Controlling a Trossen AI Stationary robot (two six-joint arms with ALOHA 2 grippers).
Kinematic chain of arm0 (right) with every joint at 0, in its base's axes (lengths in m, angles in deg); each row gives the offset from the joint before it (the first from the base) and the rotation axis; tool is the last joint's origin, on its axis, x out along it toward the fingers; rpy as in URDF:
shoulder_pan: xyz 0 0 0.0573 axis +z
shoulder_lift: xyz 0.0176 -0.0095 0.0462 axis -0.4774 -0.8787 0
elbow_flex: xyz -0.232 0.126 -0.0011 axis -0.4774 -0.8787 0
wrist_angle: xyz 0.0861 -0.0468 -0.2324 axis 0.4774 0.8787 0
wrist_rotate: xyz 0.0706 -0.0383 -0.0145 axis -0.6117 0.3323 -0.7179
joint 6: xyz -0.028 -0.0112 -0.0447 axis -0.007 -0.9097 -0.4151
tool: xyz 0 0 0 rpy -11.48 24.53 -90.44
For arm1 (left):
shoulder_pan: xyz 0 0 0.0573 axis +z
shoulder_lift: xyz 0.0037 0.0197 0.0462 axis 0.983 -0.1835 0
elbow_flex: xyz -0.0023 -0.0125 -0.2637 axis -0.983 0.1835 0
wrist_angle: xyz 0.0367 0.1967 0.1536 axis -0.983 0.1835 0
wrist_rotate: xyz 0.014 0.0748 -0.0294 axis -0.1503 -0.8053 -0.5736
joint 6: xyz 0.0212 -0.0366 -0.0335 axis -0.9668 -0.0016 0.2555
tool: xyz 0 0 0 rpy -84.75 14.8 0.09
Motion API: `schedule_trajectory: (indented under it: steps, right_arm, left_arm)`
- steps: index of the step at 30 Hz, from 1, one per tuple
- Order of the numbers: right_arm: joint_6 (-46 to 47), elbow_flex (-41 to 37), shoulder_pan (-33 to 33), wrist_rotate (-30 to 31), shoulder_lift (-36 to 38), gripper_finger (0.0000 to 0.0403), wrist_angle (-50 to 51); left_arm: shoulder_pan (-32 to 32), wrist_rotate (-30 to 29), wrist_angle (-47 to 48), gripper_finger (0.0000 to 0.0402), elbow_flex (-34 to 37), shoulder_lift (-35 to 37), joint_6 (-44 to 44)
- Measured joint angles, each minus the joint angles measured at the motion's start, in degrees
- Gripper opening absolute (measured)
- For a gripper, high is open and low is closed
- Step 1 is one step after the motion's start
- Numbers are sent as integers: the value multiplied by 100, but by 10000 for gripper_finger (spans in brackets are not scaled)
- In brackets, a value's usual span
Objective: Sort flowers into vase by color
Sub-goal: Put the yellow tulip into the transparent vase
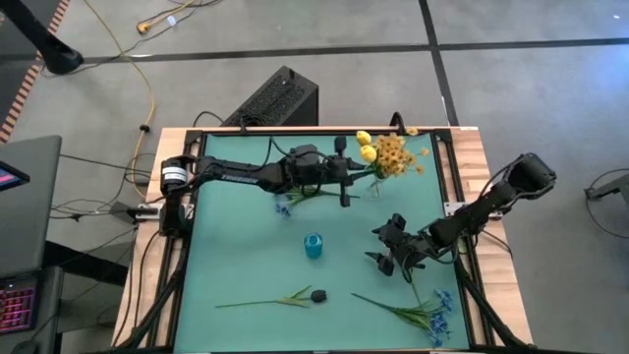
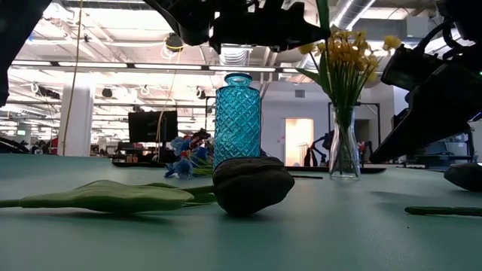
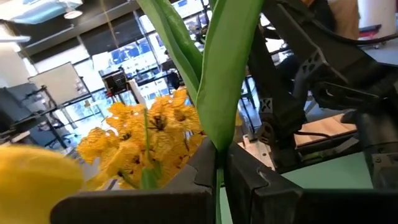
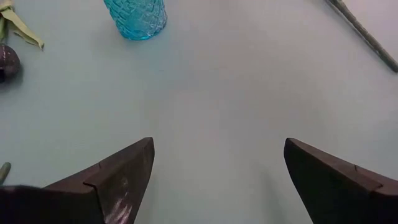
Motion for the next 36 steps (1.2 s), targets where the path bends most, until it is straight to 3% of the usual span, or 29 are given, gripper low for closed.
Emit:
schedule_trajectory:
  steps: [3,10,21,36]
  right_arm:
    - [-1,0,0,-1,0,384,-1]
    - [-25,0,0,-1,-2,384,-8]
    - [-46,2,0,1,-2,384,-20]
    - [-44,2,0,1,-2,384,-83]
  left_arm:
    - [17,-323,-2,0,0,0,315]
    - [130,-338,232,0,-85,105,1028]
    - [118,-380,1609,0,-846,105,1031]
    - [120,-380,1760,0,-837,98,1011]
